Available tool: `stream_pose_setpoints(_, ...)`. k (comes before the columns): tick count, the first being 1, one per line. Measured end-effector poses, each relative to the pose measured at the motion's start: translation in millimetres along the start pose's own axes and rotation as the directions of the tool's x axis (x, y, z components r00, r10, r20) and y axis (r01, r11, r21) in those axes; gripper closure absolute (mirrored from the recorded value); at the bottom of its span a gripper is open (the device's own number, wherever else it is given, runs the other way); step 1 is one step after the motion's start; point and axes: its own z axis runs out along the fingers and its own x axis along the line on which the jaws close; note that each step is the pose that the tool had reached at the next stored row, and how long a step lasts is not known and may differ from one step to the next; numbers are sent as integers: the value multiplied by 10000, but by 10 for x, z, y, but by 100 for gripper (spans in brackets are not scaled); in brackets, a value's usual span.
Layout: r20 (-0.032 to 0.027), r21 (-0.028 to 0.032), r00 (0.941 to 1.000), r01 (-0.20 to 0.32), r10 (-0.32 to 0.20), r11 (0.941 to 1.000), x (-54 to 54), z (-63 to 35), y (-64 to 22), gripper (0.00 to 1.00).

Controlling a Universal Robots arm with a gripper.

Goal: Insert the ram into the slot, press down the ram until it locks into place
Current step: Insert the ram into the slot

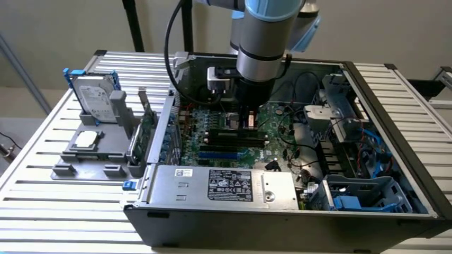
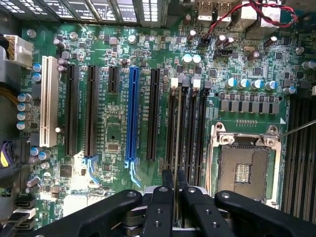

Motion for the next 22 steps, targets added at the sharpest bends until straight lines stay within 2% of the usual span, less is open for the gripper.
stream_pose_setpoints(7,-4,149,10000,3,-3,9999,12,29,25,86)
stream_pose_setpoints(22,-4,168,10000,4,-4,9999,22,69,32,86)
